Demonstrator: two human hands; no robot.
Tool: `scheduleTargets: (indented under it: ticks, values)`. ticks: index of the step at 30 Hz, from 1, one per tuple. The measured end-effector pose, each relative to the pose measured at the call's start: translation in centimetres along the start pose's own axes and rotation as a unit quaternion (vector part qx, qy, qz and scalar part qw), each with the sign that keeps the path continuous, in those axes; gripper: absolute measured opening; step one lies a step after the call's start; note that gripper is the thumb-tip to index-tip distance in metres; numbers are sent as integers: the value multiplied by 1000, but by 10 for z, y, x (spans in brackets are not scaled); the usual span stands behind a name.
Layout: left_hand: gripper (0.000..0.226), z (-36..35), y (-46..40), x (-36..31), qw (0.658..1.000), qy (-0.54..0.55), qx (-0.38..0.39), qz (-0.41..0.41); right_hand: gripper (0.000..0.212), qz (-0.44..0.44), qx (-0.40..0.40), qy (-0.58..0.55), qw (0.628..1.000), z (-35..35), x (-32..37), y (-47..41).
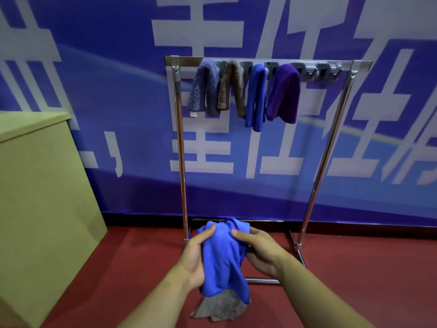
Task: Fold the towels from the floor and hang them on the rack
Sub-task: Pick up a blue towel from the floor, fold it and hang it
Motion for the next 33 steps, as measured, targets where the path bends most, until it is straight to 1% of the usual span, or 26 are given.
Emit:
scheduleTargets:
  ticks: [2, 4, 5, 7, 9, 10, 13, 14, 16, 19, 21, 23, 25, 27, 28, 31, 33]
  values:
    - [53, -3, 0, 1, 1000, -12, 2, -2, 44, -20, -21, 27, 999, 5, -11, -2]
    - [49, -2, 0, 2, 1000, -29, -2, -1, 39, -42, -36, 31, 998, 12, -23, -4]
    - [47, -1, 1, 1, 999, -36, -6, 0, 37, -52, -53, 34, 997, 17, -28, -5]
    - [49, 5, 0, 0, 999, -31, -24, -5, 32, -64, -97, 84, 990, 28, -35, -3]
    - [58, 9, -4, -2, 999, -13, -29, -14, 24, -50, -137, 155, 977, 41, -34, -1]
    - [57, 10, -3, -4, 999, -9, -36, -20, 20, -40, -152, 168, 973, 46, -32, 0]
    - [51, 11, -1, -11, 998, 10, -48, -49, 14, -13, -193, 148, 970, 63, -26, 0]
    - [49, 14, -2, -14, 997, 20, -56, -54, 14, -4, -195, 144, 970, 66, -23, 0]
    - [42, 24, -1, -19, 992, 24, -102, -74, 20, 13, -187, 130, 974, 70, -19, 2]
    - [36, 38, -7, -22, 983, 4, -157, -92, 35, 9, -144, 113, 983, 65, -14, 9]
    - [32, 39, -2, -27, 974, -51, -189, -113, 41, -11, -109, 112, 988, 63, -13, 12]
    - [33, 39, 2, -30, 965, -116, -202, -118, 45, -20, -101, 123, 987, 67, -11, 13]
    - [37, 44, 4, -34, 951, -165, -231, -125, 54, -12, -137, 134, 981, 77, -8, 11]
    - [44, 54, 4, -39, 934, -178, -274, -147, 63, 5, -190, 124, 974, 85, -4, 10]
    - [44, 58, 5, -42, 926, -181, -290, -159, 62, 14, -211, 107, 972, 89, -2, 9]
    - [42, 66, 10, -51, 913, -183, -319, -180, 46, 43, -250, 53, 966, 95, 8, 11]
    - [45, 73, 14, -55, 909, -180, -328, -183, 47, 59, -270, 54, 960, 103, 15, 14]
Point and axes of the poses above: each hand's wrist, its own y-axis away from the middle knuckle, its own z-axis out of the back of the hand, x = y × z, the point moved 7 cm from there along -y, towards the middle knuckle, and after that the axes turned 7 degrees about z, right-handed, at the moved point
